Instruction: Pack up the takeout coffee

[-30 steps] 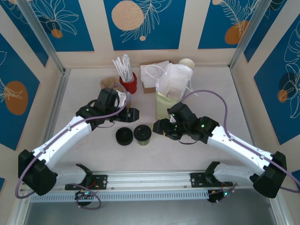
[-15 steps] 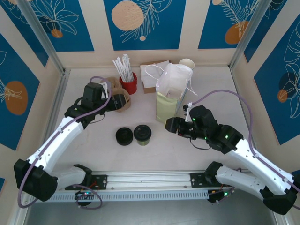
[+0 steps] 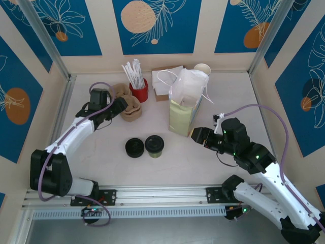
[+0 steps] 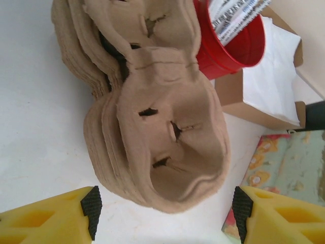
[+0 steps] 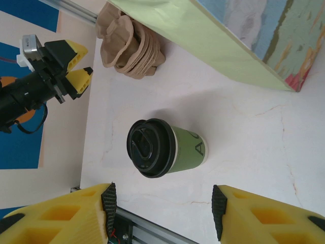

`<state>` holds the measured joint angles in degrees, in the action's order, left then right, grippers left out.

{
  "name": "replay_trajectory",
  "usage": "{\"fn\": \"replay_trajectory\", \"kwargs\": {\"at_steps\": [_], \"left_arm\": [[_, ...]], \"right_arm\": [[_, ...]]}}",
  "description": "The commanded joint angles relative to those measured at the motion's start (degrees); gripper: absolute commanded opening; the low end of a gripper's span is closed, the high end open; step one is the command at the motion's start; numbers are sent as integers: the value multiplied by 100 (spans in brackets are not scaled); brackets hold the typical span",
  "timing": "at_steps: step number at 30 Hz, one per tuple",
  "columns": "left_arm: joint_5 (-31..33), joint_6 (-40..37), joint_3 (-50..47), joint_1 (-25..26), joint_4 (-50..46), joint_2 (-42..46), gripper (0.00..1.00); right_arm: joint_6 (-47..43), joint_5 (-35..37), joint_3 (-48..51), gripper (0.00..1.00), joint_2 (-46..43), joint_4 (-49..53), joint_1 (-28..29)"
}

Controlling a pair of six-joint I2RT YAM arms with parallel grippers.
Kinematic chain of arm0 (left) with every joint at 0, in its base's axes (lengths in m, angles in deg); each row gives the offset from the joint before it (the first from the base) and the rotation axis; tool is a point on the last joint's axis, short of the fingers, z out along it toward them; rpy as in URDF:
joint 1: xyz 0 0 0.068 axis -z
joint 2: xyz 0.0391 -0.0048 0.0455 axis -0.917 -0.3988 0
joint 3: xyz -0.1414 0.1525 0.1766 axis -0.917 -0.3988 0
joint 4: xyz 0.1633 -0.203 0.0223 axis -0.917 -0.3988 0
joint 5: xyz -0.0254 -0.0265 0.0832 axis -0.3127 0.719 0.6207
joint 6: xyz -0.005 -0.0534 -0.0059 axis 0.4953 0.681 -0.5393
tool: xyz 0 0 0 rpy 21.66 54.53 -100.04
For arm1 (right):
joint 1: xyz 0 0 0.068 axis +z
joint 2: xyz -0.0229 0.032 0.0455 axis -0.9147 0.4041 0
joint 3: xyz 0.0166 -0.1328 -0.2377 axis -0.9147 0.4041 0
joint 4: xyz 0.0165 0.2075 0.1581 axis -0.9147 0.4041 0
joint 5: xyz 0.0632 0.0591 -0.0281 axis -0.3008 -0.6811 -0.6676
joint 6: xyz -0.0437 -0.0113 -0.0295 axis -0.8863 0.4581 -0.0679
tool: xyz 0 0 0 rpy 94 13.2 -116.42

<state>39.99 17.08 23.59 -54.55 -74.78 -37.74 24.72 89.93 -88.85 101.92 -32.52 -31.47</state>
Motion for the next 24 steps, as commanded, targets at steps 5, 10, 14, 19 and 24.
{"fn": "replay_trajectory", "kwargs": {"at_steps": [5, 10, 14, 19, 24], "left_arm": [[-92, 222, 85, -173, 371, -380, 65], [-149, 243, 99, -204, 493, -546, 57], [-365, 246, 156, -209, 597, -687, 47], [-503, 311, 170, -210, 715, -866, 39], [-549, 518, 74, -204, 913, -865, 31]], "right_arm": [[-116, -285, 151, 55, -261, 253, -263], [-137, -385, 188, 55, -304, 280, -417], [-152, -474, 223, 55, -299, 250, -513], [-113, -582, 293, 55, -298, 223, -613], [-102, -631, 306, 55, -341, 240, -666]]}}
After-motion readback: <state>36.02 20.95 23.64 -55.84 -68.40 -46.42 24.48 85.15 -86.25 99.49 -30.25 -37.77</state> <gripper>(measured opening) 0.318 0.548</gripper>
